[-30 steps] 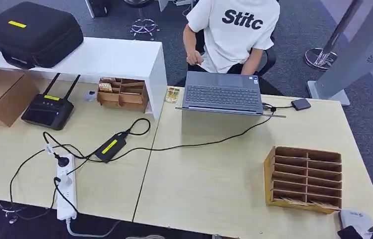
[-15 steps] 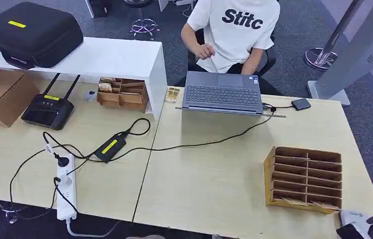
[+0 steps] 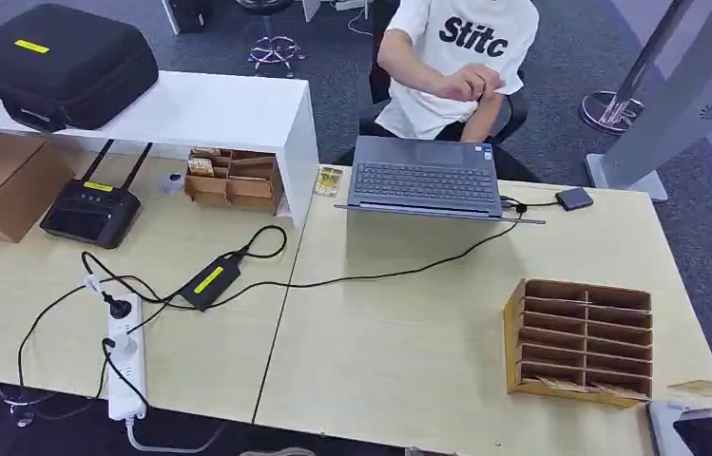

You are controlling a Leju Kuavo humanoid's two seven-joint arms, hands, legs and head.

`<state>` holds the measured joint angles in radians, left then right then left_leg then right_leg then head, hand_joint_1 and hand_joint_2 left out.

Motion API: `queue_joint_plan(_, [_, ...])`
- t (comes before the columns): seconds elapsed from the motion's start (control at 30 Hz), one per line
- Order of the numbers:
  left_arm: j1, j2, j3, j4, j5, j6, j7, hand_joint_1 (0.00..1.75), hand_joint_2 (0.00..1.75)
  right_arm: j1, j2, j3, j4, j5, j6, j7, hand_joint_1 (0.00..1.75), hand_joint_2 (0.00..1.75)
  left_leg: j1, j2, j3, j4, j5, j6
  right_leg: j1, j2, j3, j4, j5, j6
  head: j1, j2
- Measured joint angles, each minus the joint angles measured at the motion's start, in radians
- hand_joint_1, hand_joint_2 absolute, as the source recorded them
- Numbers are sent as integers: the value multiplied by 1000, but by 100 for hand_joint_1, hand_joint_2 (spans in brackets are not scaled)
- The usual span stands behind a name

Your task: Pass the card to the sensor for recognition and then transmit it.

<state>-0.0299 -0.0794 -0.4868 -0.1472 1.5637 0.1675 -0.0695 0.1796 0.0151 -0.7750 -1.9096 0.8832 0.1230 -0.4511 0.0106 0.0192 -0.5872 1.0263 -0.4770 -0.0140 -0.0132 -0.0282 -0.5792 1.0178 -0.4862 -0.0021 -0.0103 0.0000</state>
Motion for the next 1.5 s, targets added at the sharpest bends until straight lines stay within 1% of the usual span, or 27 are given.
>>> queue_joint_plan(0.03, [0, 2, -3, 0, -2, -1, 6, 0, 175, -1, -27, 39, -2, -15, -25, 37, 175, 175, 0, 0, 0, 0, 0, 0, 0, 0, 0, 0, 0, 0, 0, 0])
queue_joint_plan(0.1, [0, 8, -14, 0, -5, -7, 16, 0, 175, -28, -99, 147, 1, -42, -62, 108, 175, 175, 0, 2, 0, 0, 0, 0, 0, 2, 0, 0, 1, 1, 0, 0])
queue_joint_plan(0.13, [-1, 12, -19, 0, -8, -9, 24, 0, 175, -67, -136, 203, 11, -58, -62, 137, 175, 175, 0, 5, 0, 0, 1, 0, 0, 4, -1, 0, 3, 0, 0, 0])
queue_joint_plan(0.2, [-5, 18, -34, 0, -13, -11, 40, 0, 175, -168, -204, 318, 59, -79, -32, 194, 175, 175, 0, 8, 1, 0, 2, 0, 0, 9, -2, 0, 6, 0, 0, 0])
queue_joint_plan(0.27, [-9, 24, -43, 0, -14, -12, 50, 0, 175, -265, -259, 421, 114, -84, -17, 233, 175, 175, 0, 9, 3, 0, 3, 0, 0, 9, -3, 0, 6, 1, 0, 0])
queue_joint_plan(0.3, [-8, 26, -48, 0, -14, -13, 52, 0, 175, -304, -282, 466, 136, -84, -17, 243, 175, 175, 0, 7, 3, 1, 5, 1, 0, 8, -2, 0, 6, 1, 0, 0])
queue_joint_plan(0.37, [-6, 29, -57, 0, -13, -13, 53, 0, 175, -349, -316, 529, 164, -89, -21, 258, 175, 175, 0, 1, 2, 1, 7, 1, 0, 2, -2, 0, 6, 1, 0, 0])
queue_joint_plan(0.47, [-4, 33, -64, 0, -13, -13, 54, 0, 175, -379, -355, 587, 189, -103, -27, 267, 175, 175, 0, -1, -1, 1, 7, 1, 0, -1, -2, 1, 6, 1, 0, 0])
queue_joint_plan(0.53, [-4, 35, -68, 0, -13, -15, 58, 0, 175, -413, -369, 619, 210, -94, -17, 274, 175, 175, 0, 0, -3, 0, 7, 1, 0, 0, -3, 1, 6, 1, 0, 0])
queue_joint_plan(0.63, [-7, 40, -84, 0, -18, -15, 74, 0, 175, -559, -373, 708, 316, -55, 22, 329, 175, 175, 0, 7, -3, 0, 7, 0, 0, 8, -6, 2, 8, -1, 0, 0])
queue_joint_plan(0.73, [-12, 49, -101, 0, -24, -18, 94, 0, 175, -765, -364, 819, 509, 2, 25, 403, 175, 175, 0, 8, -2, 0, 10, -1, 0, 9, -7, 2, 10, -1, 0, 0])
queue_joint_plan(0.8, [-12, 57, -114, 0, -25, -18, 106, 0, 175, -879, -344, 884, 649, 49, 20, 441, 175, 175, 0, 6, -2, 0, 12, -1, 0, 7, -7, 2, 11, -1, 0, 0])
queue_joint_plan(0.93, [-11, 66, -132, 0, -27, -18, 117, 0, 175, -1012, -309, 951, 828, 92, 9, 466, 175, 175, 0, 0, -3, 0, 13, -2, 0, 1, -7, 3, 11, -1, 0, 0])
queue_joint_plan(1.0, [-11, 69, -138, 0, -28, -17, 121, 0, 175, -1057, -287, 966, 907, 114, 10, 487, 175, 175, 0, 0, -4, 0, 13, -2, 0, 1, -7, 3, 11, -1, 0, 0])
queue_joint_plan(1.17, [-11, 74, -145, 0, -28, -16, 125, 0, 175, -1109, -254, 984, 1019, 119, 9, 490, 175, 175, 0, -2, -5, 0, 13, -2, 0, 0, -8, 2, 11, -1, 0, 0])
queue_joint_plan(1.33, [-9, 76, -155, 0, -27, -15, 126, 0, 175, -1135, -237, 993, 1069, 121, 6, 491, 175, 175, 0, -2, -5, 0, 13, -2, 0, -1, -8, 2, 11, -1, 0, 0])
queue_joint_plan(1.5, [-9, 77, -158, 0, -21, -10, 129, 0, 175, -1145, -226, 993, 1105, 156, -12, 474, 175, 175, 0, -2, -5, 0, 13, -2, 0, -1, -8, 2, 11, -1, 0, 0])
